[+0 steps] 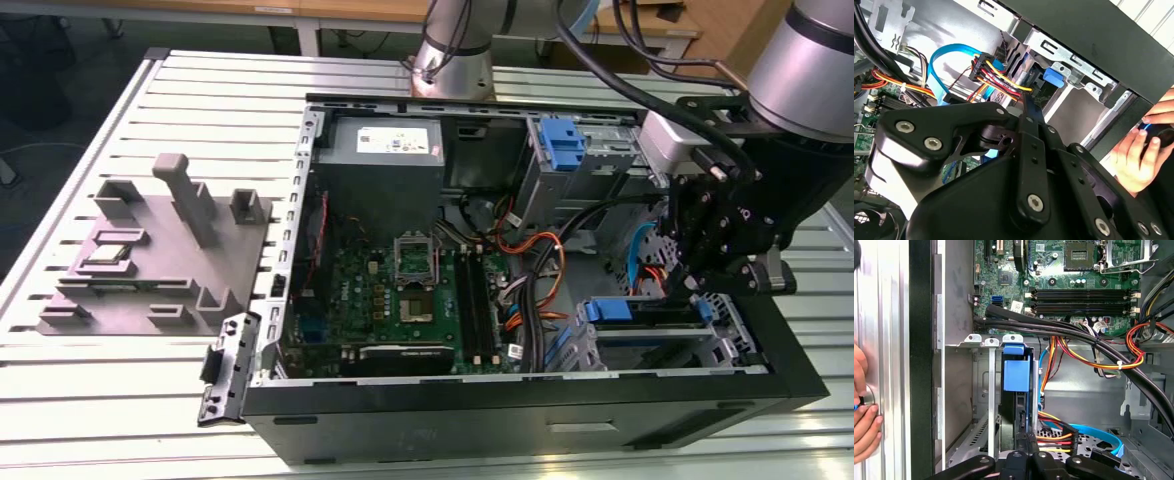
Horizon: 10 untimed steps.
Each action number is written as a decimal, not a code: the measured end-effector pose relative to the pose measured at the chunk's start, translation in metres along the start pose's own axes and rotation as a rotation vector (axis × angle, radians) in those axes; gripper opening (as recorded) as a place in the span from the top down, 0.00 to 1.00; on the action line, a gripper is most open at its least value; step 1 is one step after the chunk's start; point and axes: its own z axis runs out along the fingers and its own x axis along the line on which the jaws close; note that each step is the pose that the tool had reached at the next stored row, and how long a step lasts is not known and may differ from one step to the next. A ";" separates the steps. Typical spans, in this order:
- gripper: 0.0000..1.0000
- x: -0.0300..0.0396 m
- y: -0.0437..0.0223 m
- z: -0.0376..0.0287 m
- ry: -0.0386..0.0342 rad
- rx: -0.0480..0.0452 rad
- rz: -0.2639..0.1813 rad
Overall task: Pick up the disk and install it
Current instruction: 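Insert the first disk wire, then insert the second disk wire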
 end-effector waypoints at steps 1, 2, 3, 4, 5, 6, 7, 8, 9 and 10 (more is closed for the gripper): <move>0.90 0.0000 0.0000 0.0000 0.0000 0.0000 0.000; 0.90 0.0000 0.0000 0.0000 -0.0001 0.0000 0.000; 0.90 0.0000 0.0000 -0.0001 -0.0009 0.0000 0.000; 0.90 0.0000 0.0000 -0.0002 -0.0017 0.0000 0.000; 0.90 0.0000 0.0000 -0.0002 -0.0018 0.0000 0.000; 0.90 0.0000 0.0000 -0.0002 -0.0018 0.0000 0.000; 0.90 0.0000 0.0000 -0.0002 -0.0019 0.0000 0.000; 0.90 0.0000 0.0000 -0.0002 -0.0018 0.0000 0.000; 0.90 0.0000 0.0000 -0.0002 -0.0019 0.0000 0.000; 0.90 0.0000 0.0000 -0.0002 -0.0020 0.0001 0.000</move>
